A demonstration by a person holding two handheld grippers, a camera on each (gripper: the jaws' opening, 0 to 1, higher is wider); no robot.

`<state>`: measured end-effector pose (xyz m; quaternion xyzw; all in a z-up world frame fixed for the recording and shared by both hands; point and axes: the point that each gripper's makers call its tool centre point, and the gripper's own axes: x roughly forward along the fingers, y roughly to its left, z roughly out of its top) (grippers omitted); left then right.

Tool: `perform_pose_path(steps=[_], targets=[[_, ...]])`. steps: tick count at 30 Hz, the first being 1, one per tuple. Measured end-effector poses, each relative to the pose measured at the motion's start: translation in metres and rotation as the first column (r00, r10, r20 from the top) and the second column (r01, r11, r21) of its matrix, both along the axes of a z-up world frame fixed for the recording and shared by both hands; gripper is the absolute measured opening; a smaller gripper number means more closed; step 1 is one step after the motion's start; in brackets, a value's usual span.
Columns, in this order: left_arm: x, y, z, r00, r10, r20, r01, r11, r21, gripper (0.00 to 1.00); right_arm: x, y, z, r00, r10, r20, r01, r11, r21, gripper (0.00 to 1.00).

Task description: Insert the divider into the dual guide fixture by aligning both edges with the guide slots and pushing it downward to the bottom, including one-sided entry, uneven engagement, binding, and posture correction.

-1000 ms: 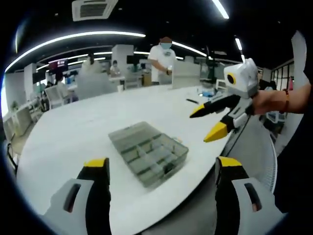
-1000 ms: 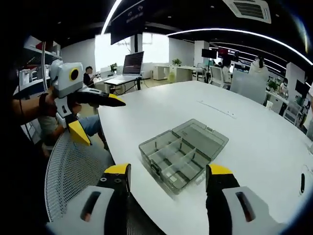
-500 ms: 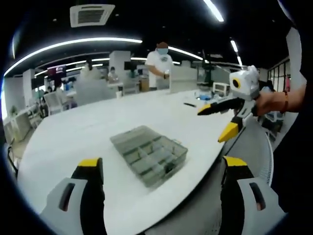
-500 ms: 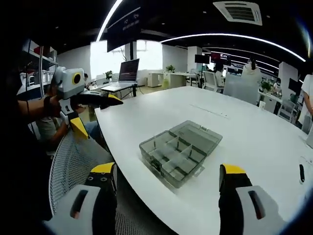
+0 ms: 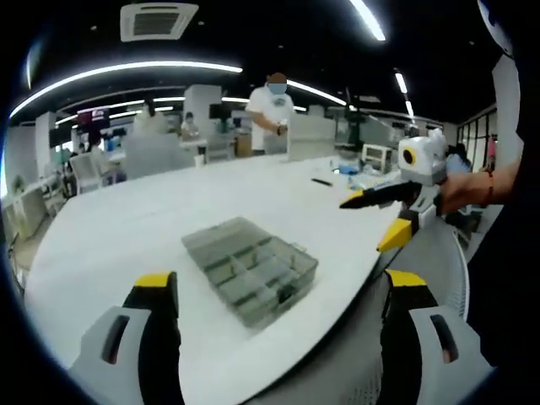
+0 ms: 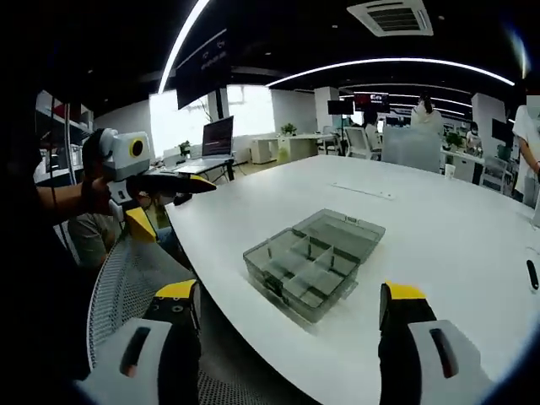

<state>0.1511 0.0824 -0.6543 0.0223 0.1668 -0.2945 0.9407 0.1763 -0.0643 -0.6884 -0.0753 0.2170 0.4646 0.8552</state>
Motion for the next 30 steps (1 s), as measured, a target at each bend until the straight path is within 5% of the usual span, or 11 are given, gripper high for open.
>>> perform_pose_path(steps=[15,30], targets=[[-0.001,0.008,0.001,0.999,0.048,-0.008,-0.048,0.999,0.017,0.99,0.001,0.000,0.004,1.000,-0.009,-0.019,0.009,0.999,0.038,0.85],[-0.014,0.000,-0.005,0.998,0.059,-0.029,-0.059,0.998,0.010,0.99,-0.006,0.004,-0.001,0.999,0.034,0.003,-0.034,0.999,-0.002,0.83]])
